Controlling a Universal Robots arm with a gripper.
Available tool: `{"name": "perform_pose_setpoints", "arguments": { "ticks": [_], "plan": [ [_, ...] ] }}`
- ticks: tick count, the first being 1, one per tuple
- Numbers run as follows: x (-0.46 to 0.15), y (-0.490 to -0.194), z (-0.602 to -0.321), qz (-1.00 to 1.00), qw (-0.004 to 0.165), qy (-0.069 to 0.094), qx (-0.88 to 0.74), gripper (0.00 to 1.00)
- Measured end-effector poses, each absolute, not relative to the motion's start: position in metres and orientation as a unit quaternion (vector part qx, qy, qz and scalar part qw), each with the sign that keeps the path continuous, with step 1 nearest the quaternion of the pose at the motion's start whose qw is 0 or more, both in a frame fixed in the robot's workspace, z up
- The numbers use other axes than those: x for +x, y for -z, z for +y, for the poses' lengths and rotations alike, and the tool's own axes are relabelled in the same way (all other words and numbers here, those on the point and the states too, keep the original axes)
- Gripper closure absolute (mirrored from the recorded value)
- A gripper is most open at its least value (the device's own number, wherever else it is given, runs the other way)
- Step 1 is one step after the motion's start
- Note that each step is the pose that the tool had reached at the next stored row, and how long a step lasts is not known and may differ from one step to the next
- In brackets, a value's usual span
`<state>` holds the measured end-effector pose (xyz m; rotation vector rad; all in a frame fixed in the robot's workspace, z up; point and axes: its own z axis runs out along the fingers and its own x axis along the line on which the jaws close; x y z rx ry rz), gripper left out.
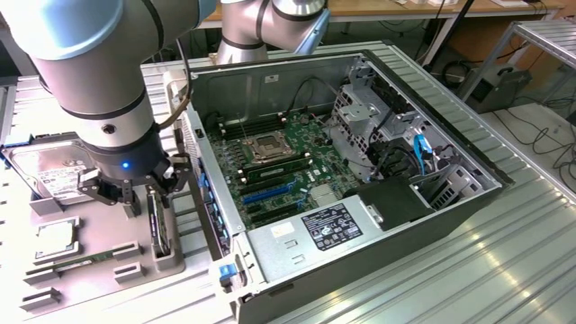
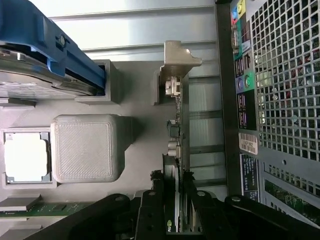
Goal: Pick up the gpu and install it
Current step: 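Pick up the gpu and move the gpu toward the slot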
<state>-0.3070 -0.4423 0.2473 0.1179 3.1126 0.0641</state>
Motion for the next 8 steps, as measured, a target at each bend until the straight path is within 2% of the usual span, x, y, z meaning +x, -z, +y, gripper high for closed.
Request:
{"name": "perform_pose_setpoints", "arguments": {
  "ticks": [8],
  "plan": [
    [-0.307, -0.291, -0.442, 0.999, 0.013, -0.021, 0.038, 0.74]
  ]
}}
